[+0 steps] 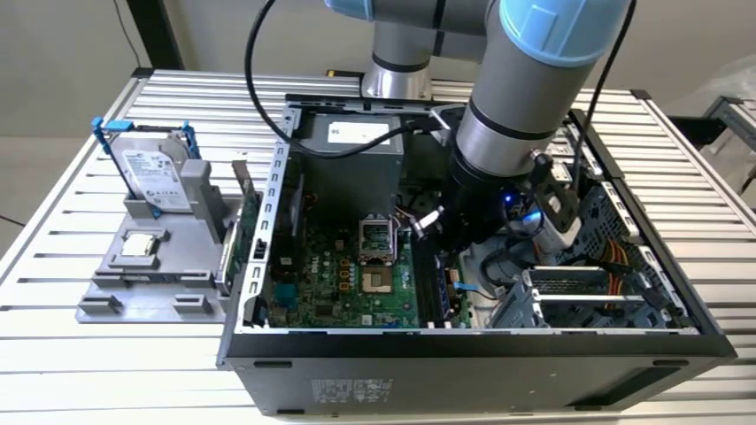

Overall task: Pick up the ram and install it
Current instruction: 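Press down the ram until it locks into place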

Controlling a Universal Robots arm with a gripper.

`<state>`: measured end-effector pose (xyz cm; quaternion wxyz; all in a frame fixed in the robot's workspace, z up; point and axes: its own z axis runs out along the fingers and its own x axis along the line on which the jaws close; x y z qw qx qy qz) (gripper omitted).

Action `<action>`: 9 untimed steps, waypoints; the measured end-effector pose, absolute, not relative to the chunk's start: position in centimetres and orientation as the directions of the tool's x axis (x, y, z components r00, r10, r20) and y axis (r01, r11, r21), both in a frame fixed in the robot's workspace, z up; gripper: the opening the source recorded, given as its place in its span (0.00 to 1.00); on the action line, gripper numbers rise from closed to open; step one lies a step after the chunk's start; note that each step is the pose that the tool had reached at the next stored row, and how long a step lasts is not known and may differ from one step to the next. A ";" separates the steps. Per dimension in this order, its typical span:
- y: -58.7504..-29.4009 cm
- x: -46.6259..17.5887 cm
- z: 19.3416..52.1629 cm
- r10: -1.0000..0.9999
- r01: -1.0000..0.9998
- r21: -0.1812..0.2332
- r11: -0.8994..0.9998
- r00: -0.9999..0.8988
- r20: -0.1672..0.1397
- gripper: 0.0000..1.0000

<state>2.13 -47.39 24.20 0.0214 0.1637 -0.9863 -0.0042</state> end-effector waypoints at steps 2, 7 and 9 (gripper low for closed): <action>-47.4 2.1 24.2 -0.338 -0.338 0.015 0.941 -0.940 0.041 0.00; -47.4 2.1 24.2 -0.370 -0.369 0.016 0.929 -0.928 0.041 0.00; -47.4 2.1 24.2 -0.381 -0.381 0.016 0.924 -0.924 0.041 0.00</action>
